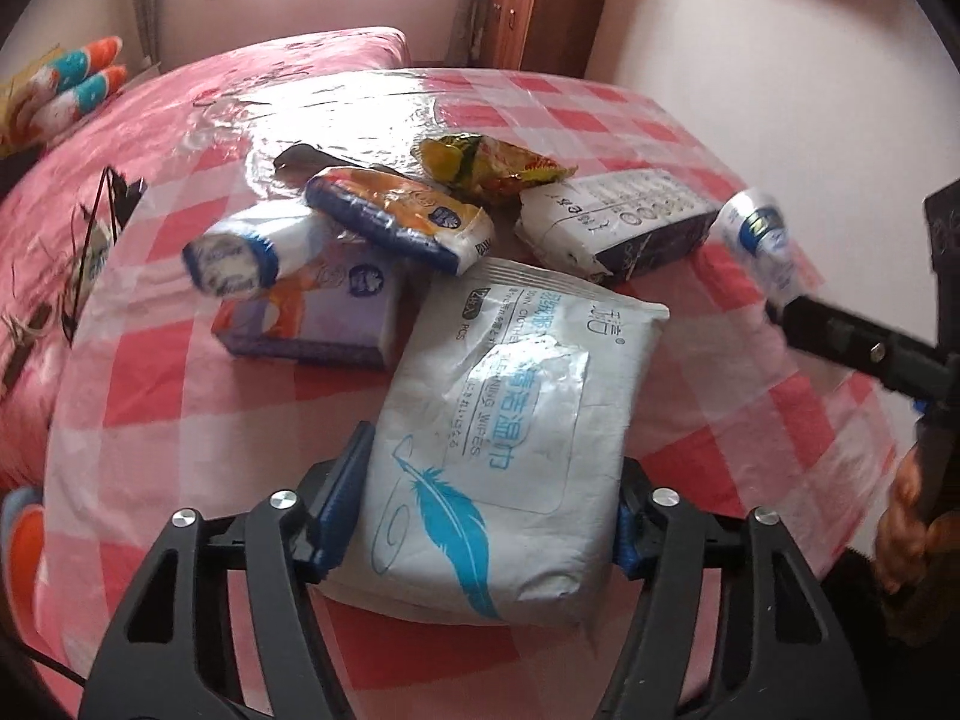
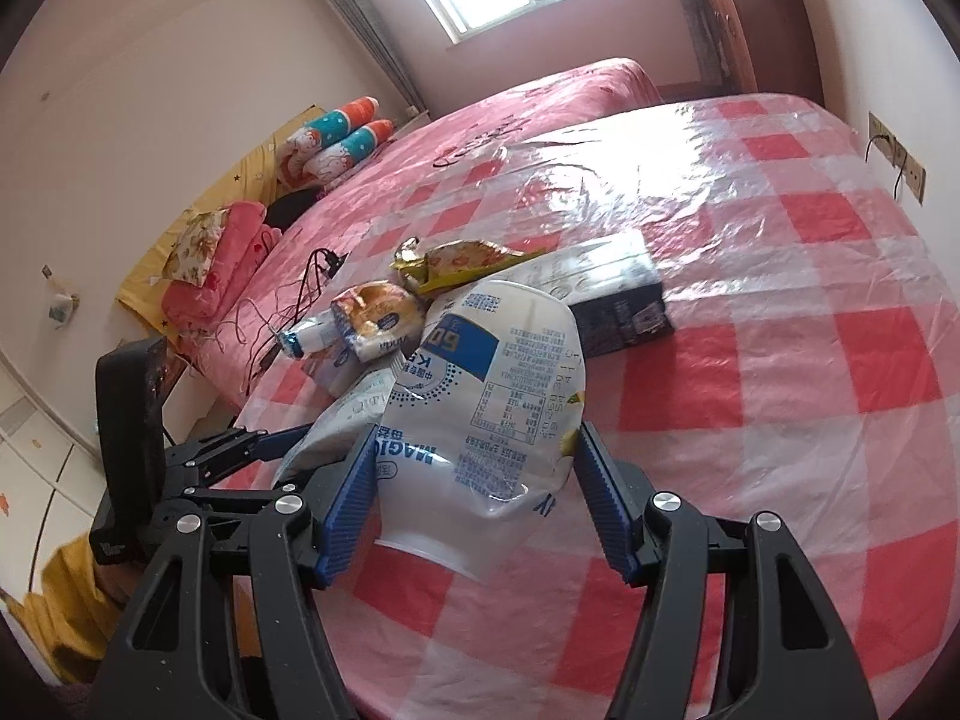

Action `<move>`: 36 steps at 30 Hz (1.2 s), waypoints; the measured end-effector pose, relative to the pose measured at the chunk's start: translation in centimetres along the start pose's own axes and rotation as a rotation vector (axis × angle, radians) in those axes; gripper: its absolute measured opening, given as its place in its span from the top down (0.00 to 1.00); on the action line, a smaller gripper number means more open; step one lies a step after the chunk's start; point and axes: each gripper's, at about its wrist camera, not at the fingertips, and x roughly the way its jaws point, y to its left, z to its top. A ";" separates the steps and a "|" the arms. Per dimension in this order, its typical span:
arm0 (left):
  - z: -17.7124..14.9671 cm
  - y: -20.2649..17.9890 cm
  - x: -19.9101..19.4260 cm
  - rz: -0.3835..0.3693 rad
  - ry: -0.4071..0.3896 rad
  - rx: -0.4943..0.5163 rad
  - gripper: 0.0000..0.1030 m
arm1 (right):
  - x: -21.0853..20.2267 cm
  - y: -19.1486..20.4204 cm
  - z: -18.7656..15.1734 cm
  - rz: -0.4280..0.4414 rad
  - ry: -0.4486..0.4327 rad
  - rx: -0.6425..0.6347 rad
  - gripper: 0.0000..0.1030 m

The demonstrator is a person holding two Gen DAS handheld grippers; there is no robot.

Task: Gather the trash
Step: 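Grasp the white feather-print wipes pack with the left gripper while the right holds the bottle, then carry the wipes pack and bottle to the orange bucket and release both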

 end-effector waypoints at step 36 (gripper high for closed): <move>-12.4 20.3 -17.0 0.161 -0.356 -0.563 0.38 | 11.6 27.8 0.9 0.324 0.276 -0.361 0.38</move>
